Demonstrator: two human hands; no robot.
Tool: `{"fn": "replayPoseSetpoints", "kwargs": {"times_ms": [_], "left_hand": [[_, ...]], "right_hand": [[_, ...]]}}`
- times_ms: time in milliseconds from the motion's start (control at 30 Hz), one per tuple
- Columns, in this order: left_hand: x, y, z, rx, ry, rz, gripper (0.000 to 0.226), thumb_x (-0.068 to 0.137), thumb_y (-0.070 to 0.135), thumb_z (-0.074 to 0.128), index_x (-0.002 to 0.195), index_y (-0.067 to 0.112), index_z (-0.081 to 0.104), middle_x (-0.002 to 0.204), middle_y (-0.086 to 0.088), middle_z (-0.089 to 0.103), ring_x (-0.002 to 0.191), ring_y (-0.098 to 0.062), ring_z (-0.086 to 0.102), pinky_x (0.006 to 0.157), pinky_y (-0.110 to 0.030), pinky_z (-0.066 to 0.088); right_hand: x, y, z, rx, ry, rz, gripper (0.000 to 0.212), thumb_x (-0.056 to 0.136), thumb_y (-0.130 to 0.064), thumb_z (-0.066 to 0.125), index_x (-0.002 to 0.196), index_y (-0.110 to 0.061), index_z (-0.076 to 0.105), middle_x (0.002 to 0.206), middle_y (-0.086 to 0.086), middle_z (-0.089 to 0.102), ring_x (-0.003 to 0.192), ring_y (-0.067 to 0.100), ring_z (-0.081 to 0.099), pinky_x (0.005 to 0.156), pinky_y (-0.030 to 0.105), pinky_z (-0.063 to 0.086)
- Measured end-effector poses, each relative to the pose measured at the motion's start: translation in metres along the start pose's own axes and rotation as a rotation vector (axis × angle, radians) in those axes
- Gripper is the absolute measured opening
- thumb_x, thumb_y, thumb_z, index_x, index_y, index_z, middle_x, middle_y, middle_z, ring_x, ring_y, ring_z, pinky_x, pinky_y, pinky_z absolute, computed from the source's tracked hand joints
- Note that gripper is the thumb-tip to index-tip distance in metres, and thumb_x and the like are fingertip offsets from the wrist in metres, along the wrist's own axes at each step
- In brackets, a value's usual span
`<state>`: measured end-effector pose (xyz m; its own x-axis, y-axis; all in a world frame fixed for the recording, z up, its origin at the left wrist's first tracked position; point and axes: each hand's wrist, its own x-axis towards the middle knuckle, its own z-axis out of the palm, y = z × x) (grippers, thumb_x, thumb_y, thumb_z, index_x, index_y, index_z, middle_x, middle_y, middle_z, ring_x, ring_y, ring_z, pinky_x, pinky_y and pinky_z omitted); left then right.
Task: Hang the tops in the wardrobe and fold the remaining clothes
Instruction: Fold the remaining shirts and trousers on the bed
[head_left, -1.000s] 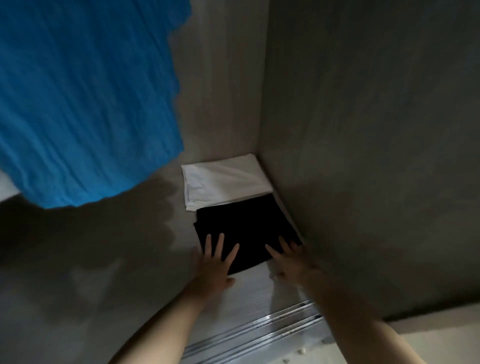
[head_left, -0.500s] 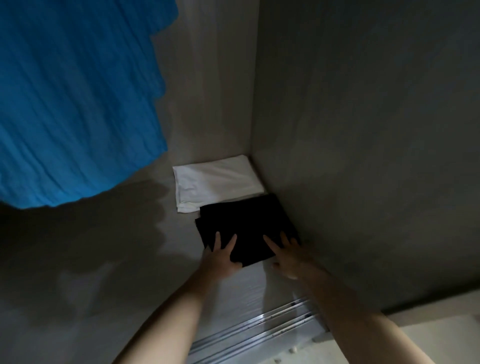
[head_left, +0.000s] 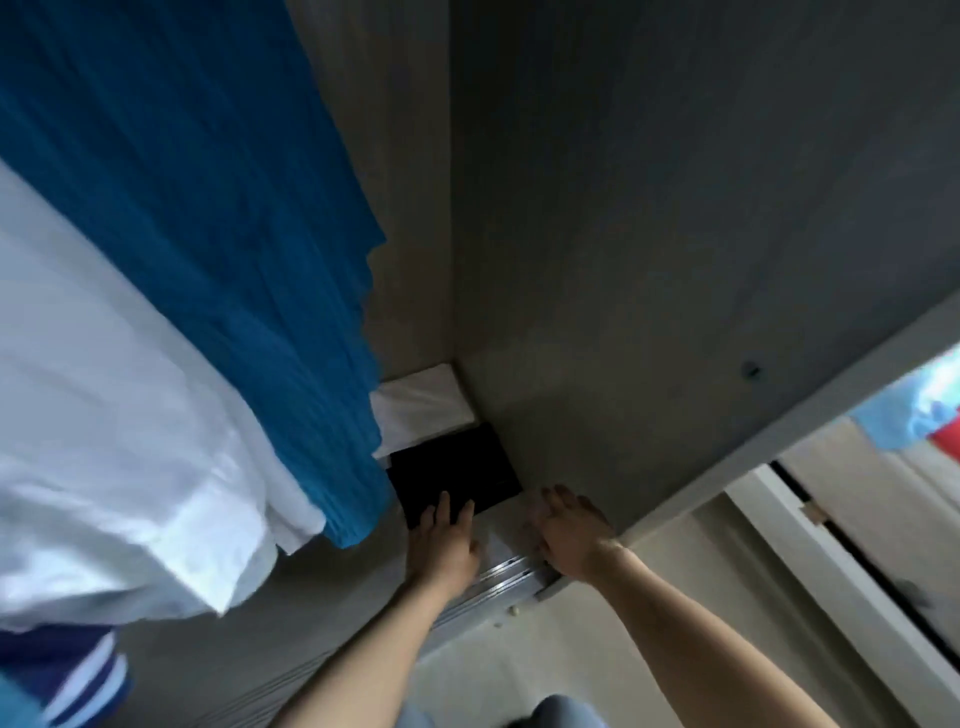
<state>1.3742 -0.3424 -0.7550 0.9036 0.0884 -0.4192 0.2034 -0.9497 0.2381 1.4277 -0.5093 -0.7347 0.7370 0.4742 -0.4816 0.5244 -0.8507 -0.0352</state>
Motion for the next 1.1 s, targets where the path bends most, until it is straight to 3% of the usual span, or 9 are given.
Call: {"fn": "replayPoseSetpoints", "kwargs": {"times_ms": [200,267,367,467,533,667,800,967,1100], "left_hand": [[-0.113,0.062,-0.112,0.042,-0.014,0.184,0.056,0.096,0.033,0.041,0.148,0.025,0.022,0.157,-0.008,0.009,0.14,-0.026,0.019,0.108,-0.032,0.024],[-0.143,0.081,-0.146,0.091,0.01,0.304,0.054,0.097,0.033,0.039,0.148,0.024,0.022,0.157,-0.007,0.01,0.139,-0.027,0.018,0.108,-0.034,0.024],[-0.171,0.106,-0.187,0.165,0.057,0.455,0.052,0.096,0.03,0.041,0.145,0.019,0.028,0.155,-0.01,0.016,0.138,-0.028,0.022,0.107,-0.036,0.027],[-0.186,0.131,-0.215,0.182,0.204,0.678,0.042,0.076,0.025,0.056,0.115,0.012,0.064,0.124,-0.019,0.057,0.106,-0.035,0.06,0.078,-0.043,0.052],[-0.205,0.152,-0.227,0.207,0.183,0.798,0.039,0.068,0.032,0.048,0.098,0.016,0.068,0.099,-0.012,0.068,0.082,-0.028,0.067,0.058,-0.036,0.055],[-0.238,0.203,-0.225,0.224,0.233,1.027,0.046,0.067,0.036,0.038,0.094,0.016,0.07,0.091,-0.006,0.069,0.078,-0.024,0.068,0.057,-0.034,0.055],[-0.29,0.261,-0.197,0.268,0.164,1.192,0.048,0.067,0.037,0.039,0.089,0.012,0.074,0.087,-0.009,0.07,0.074,-0.027,0.069,0.051,-0.038,0.054],[-0.412,0.325,-0.127,0.26,0.06,1.482,0.036,0.06,0.017,0.078,0.093,0.003,0.072,0.091,-0.017,0.069,0.079,-0.035,0.069,0.056,-0.046,0.054],[-0.532,0.348,-0.061,0.331,-0.093,1.702,0.045,0.07,0.031,0.043,0.091,0.004,0.073,0.09,-0.014,0.07,0.075,-0.033,0.068,0.053,-0.039,0.055]], "right_hand": [[-0.158,0.002,-0.076,0.1,0.143,-0.042,0.054,0.082,-0.023,0.038,0.134,-0.016,0.05,0.118,0.014,0.062,0.107,0.034,0.06,0.086,0.038,0.052],[-0.209,0.008,-0.095,0.088,0.182,0.014,0.051,0.076,-0.019,0.052,0.126,-0.016,0.058,0.104,0.012,0.068,0.096,0.031,0.066,0.074,0.037,0.056],[-0.268,0.017,-0.121,0.018,0.284,0.104,0.05,0.076,-0.021,0.067,0.125,-0.015,0.059,0.108,0.009,0.068,0.101,0.029,0.064,0.075,0.038,0.056],[-0.324,0.025,-0.142,0.007,0.39,0.234,0.059,0.052,-0.031,0.085,0.107,-0.018,0.069,0.094,0.001,0.07,0.087,0.021,0.069,0.06,0.03,0.056],[-0.373,0.024,-0.141,0.074,0.416,0.347,0.056,0.054,-0.029,0.083,0.107,-0.016,0.069,0.095,0.003,0.07,0.089,0.024,0.069,0.062,0.032,0.056],[-0.461,0.019,-0.123,0.194,0.511,0.639,0.045,0.074,-0.019,0.061,0.118,-0.008,0.063,0.113,0.013,0.065,0.105,0.033,0.061,0.081,0.042,0.052],[-0.562,-0.002,-0.082,0.219,0.63,0.884,0.031,0.063,-0.025,0.056,0.086,-0.014,0.073,0.08,0.001,0.07,0.07,0.022,0.068,0.054,0.025,0.055],[-0.711,-0.084,-0.002,0.205,0.776,1.26,0.032,0.068,-0.027,0.04,0.072,-0.016,0.07,0.074,-0.003,0.066,0.067,0.018,0.066,0.051,0.022,0.053],[-0.815,-0.177,0.044,0.258,0.925,1.513,0.024,0.073,-0.028,0.049,0.076,-0.016,0.07,0.08,-0.003,0.067,0.077,0.015,0.065,0.06,0.025,0.056]]}}
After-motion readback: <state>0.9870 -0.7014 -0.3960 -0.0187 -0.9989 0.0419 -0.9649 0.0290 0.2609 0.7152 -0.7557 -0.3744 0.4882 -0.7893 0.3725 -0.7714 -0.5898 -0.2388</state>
